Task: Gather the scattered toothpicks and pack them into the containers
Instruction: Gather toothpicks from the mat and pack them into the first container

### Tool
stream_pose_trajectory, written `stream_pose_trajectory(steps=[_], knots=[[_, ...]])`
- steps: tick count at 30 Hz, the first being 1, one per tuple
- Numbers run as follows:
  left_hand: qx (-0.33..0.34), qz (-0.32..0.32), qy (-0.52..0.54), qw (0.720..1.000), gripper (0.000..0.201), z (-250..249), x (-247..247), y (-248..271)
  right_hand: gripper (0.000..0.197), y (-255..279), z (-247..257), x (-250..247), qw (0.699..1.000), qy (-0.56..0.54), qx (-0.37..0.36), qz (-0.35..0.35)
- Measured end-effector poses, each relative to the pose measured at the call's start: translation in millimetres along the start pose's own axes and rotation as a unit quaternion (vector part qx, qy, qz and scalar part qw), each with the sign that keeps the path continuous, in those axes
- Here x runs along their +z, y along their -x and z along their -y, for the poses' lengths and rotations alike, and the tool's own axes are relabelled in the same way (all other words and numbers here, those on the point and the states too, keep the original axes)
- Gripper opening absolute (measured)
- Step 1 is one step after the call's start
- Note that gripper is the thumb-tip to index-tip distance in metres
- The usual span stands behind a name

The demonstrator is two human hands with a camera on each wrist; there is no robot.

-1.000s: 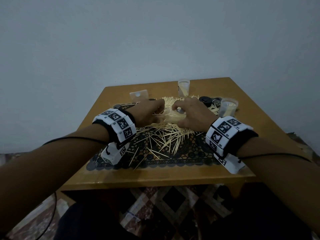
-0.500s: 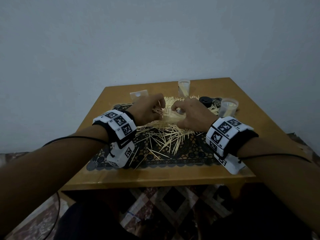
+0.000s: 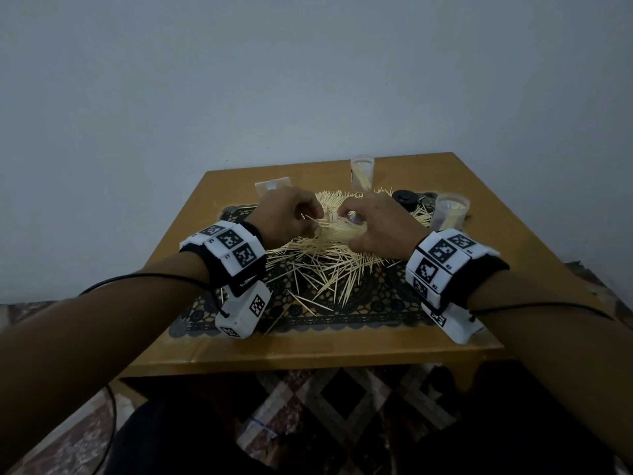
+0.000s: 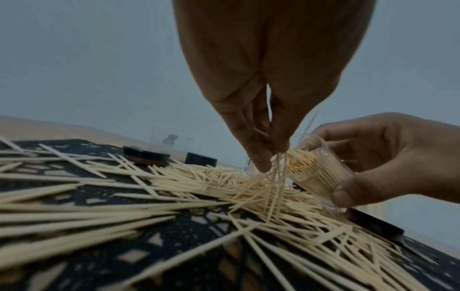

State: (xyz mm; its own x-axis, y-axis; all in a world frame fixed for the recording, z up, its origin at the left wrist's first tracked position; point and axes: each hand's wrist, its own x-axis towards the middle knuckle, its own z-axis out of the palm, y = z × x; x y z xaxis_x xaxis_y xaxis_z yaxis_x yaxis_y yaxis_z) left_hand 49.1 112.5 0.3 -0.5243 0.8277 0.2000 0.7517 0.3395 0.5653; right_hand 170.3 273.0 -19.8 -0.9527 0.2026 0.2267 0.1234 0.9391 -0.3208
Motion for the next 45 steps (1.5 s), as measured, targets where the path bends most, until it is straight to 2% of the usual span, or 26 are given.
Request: stream_pose_trajectory(steps=[5,9,13,17,25,27,29,31,34,36,38,41,45], knots=[[-0.005,-0.038,0.009,0.999,0.015,-7,5,1,0.048,1,-1,1,1.0,0.001,-0.01,0.004],[-0.019,-0.028,0.031,0.999,0.007,-12,2,1,0.046,1,-1,0,1.0,-0.004,-0.009,-0.008],[-0.04,-0.046,0.092,0.994,0.019,-8,-1,3,0.045,0,-1,0,1.0,-0.009,-0.005,-0.011],[-0.048,-0.051,0.088,0.994,0.023,-10,-1,3,0.046,1,0,-1,1.0,-0.021,-0.011,-0.009],[-0.023,-0.128,0.128,0.983,0.009,-22,4,2,0.05,6,1,-4,0.999,-0.044,0.001,-0.016],[-0.017,-0.145,0.095,0.985,0.008,-21,1,4,0.049,6,1,-4,0.999,-0.041,0.009,-0.018],[-0.036,-0.12,-0.003,0.992,0.009,-18,-4,9,0.047,5,0,-3,0.999,-0.032,0.018,-0.02],[-0.078,-0.036,-0.112,0.99,0.024,-14,-6,13,0.047,5,0,-3,0.999,-0.026,0.027,-0.018],[-0.107,0.111,-0.26,0.953,0.056,-6,0,18,0.047,4,0,-3,0.999,-0.022,0.036,-0.016],[-0.11,0.159,-0.308,0.931,0.065,0,7,16,0.047,4,0,-3,0.999,-0.02,0.042,-0.015],[-0.097,0.155,-0.315,0.931,0.065,3,13,13,0.047,3,0,-3,0.999,-0.019,0.045,-0.016],[-0.07,0.129,-0.286,0.947,0.057,2,17,7,0.047,3,0,-2,0.999,-0.022,0.047,-0.017],[-0.067,0.128,-0.253,0.957,0.046,4,13,1,0.047,4,0,-3,0.998,-0.024,0.047,-0.016]])
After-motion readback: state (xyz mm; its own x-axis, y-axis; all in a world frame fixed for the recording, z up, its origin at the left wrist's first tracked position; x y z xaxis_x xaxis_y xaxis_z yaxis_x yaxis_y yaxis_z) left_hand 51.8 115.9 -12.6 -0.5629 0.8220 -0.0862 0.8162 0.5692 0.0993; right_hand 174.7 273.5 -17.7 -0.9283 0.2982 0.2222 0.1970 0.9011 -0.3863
